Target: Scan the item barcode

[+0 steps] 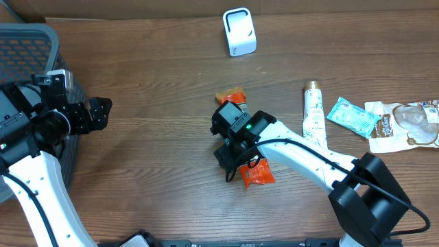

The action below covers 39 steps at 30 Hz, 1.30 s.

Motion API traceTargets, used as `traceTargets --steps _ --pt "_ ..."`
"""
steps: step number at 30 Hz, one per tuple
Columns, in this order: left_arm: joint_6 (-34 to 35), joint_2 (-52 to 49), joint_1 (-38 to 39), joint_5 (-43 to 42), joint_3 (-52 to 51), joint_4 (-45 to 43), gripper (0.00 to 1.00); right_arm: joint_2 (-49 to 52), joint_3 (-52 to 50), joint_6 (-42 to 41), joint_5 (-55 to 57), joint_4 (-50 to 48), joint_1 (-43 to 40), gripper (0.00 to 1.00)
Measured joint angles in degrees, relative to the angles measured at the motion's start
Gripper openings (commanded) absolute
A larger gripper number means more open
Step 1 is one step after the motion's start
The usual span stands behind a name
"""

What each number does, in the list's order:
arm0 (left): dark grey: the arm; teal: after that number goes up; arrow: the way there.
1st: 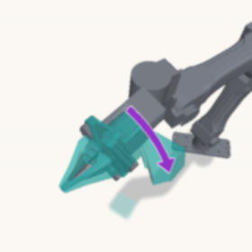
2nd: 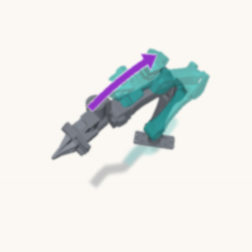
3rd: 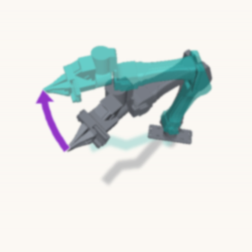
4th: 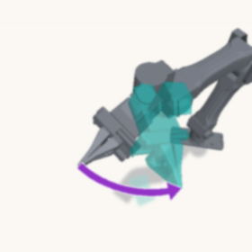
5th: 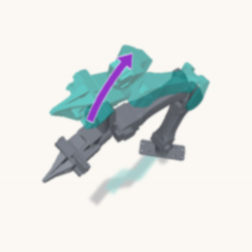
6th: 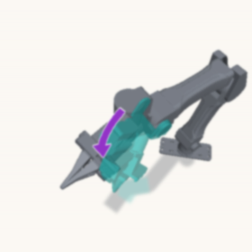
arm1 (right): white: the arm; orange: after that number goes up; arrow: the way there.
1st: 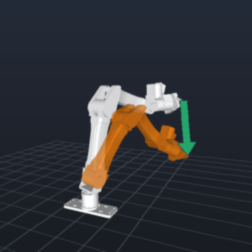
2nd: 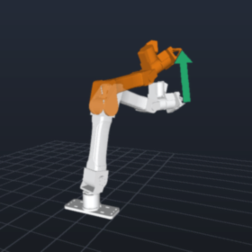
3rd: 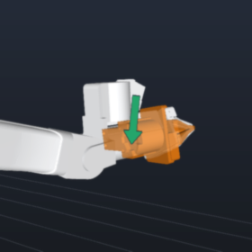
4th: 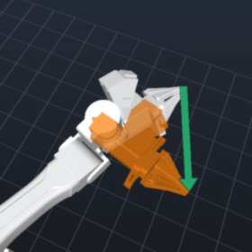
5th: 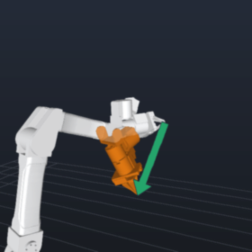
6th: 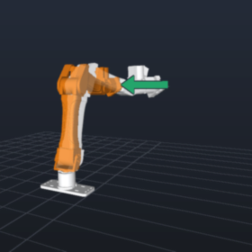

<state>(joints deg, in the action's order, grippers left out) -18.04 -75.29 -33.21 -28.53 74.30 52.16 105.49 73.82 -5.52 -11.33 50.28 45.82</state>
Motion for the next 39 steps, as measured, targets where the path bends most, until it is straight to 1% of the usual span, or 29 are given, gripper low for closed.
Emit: traceTargets --steps 4,6,7,8,11,16,20,23,26,30,33,36,39 --pt "0.0 0.0 0.0 0.0 0.0 0.0 1.0 0.0 1.1 1.0 -4.5 2.1 -1.2 0.7" --pt "0.0 0.0 0.0 0.0 0.0 0.0 0.99 0.0 3.8 0.7 -5.9 4.3 -3.9 0.76" --pt "0.0 0.0 0.0 0.0 0.0 0.0 1.0 0.0 5.4 0.6 -6.4 5.2 -5.4 0.82" --pt "0.0 0.0 0.0 0.0 0.0 0.0 1.0 0.0 7.3 0.1 -6.7 6.1 -7.4 0.86" --pt "0.0 0.0 0.0 0.0 0.0 0.0 0.99 -0.8 12.1 -0.2 -7.4 7.8 -15.1 0.93" --pt "0.0 0.0 0.0 0.0 0.0 0.0 1.0 -1.7 12.2 2.8 -10.3 9.5 -25.1 0.95" --pt "0.0 0.0 0.0 0.0 0.0 0.0 1.0 -1.7 6.7 6.8 -14.5 8.1 -27.6 0.94" --pt "0.0 0.0 0.0 0.0 0.0 0.0 1.0 -1.7 0.5 8.3 -17.1 4.2 -27.2 0.94" --pt "0.0 0.0 0.0 0.0 0.0 0.0 1.0 -1.1 -4.8 8.8 -19.8 -0.8 -26.4 0.9" --pt "0.0 0.0 0.0 0.0 0.0 0.0 1.0 0.3 -10.1 6.6 -21.5 -8.4 -25.8 0.87" --pt "0.0 0.0 0.0 0.0 0.0 0.0 1.0 0.9 -12.4 4.1 -21.9 -12.8 -25.7 0.81" --pt "0.0 0.0 0.0 0.0 0.0 0.0 1.0 1.0 -13.0 2.4 -22.0 -13.6 -25.7 0.76" --pt "0.0 0.0 0.0 0.0 0.0 0.0 1.0 1.0 -13.3 0.4 -21.6 -14.6 -25.6 0.73"
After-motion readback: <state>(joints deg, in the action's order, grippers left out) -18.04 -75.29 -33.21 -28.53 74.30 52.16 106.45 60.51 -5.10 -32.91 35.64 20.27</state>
